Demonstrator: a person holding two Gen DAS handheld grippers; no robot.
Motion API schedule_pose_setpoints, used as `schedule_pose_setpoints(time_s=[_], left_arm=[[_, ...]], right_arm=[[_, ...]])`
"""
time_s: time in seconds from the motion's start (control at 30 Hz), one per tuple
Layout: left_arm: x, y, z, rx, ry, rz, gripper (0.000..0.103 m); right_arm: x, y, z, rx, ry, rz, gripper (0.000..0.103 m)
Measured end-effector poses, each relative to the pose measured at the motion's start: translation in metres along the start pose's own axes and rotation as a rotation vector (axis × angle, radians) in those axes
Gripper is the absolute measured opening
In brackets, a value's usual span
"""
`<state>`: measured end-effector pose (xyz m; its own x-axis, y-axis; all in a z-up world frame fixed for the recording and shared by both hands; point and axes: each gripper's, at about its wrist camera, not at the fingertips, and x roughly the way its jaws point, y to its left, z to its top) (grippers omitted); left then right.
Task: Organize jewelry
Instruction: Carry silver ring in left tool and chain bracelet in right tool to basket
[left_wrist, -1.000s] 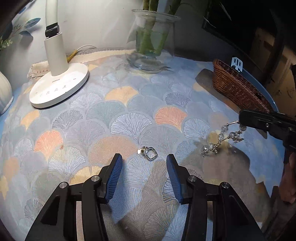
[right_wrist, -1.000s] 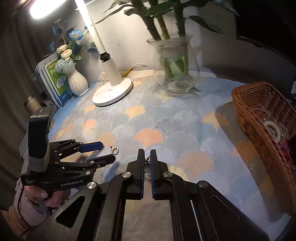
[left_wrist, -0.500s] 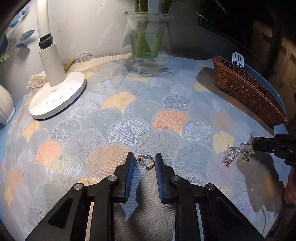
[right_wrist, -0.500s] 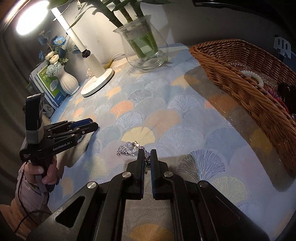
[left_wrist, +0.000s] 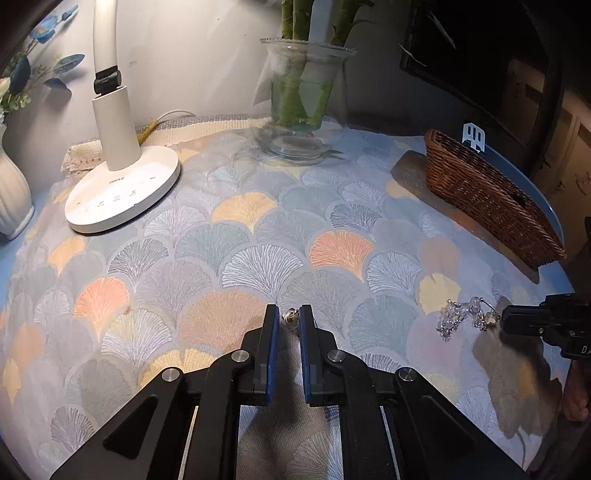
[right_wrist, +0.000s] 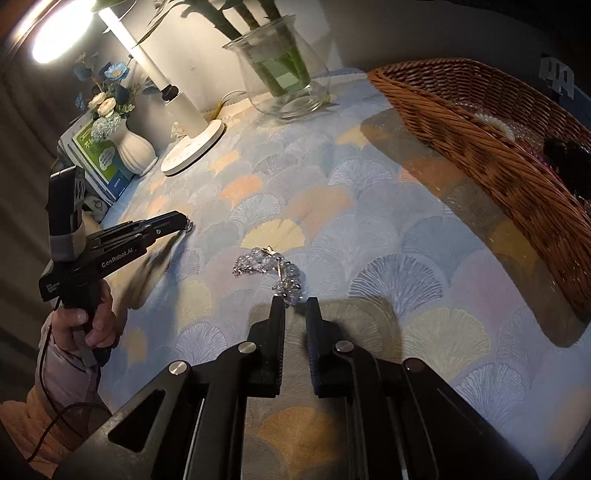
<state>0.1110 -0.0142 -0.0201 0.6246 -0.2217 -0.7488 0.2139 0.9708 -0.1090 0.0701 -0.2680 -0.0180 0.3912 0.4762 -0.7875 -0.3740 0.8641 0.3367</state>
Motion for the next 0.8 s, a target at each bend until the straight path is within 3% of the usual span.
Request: schedule_pose_setpoints(time_s=[0.23,0.3,0.33,0.57,0.63,0.73,0.8], left_arm=[[-0.015,-0.002,-0.003,0.009,-0.065,-0.047,0.010],[-0.017,-0.002,-0.003,0.011,-0.074,-0.053,0.010],[-0.017,-0.002,-0.003,0.011,-0.075,-0.055,0.010],[-0.018,-0.003,-0.004,0.016,-0.077,-0.048,0.010],[-0.017,-0.004,-0.004,0.018,-0.077,-0.045,0.010],[-0.016,-0.005,-0.004,0.021,-0.075,-0.040,0.010],[-0.017,-0.006,-0.004,0.024,-0.074,-0.042,0.010]], right_arm=[[-0.012,0.023,0.007,-0.106,-0.093,-0.028,0.016],[-0.012,0.025,0.007,-0.121,-0.105,-0.042,0.040],[-0.010,0.025,0.007,-0.123,-0.104,-0.058,0.043],[0.018,0.020,0.011,-0.135,-0.046,-0.142,0.044],[0.023,0.022,0.010,-0.146,-0.037,-0.157,0.038],[0.023,0.023,0.011,-0.149,-0.034,-0.162,0.007],[0.016,0.022,0.011,-0.138,-0.051,-0.150,0.005]])
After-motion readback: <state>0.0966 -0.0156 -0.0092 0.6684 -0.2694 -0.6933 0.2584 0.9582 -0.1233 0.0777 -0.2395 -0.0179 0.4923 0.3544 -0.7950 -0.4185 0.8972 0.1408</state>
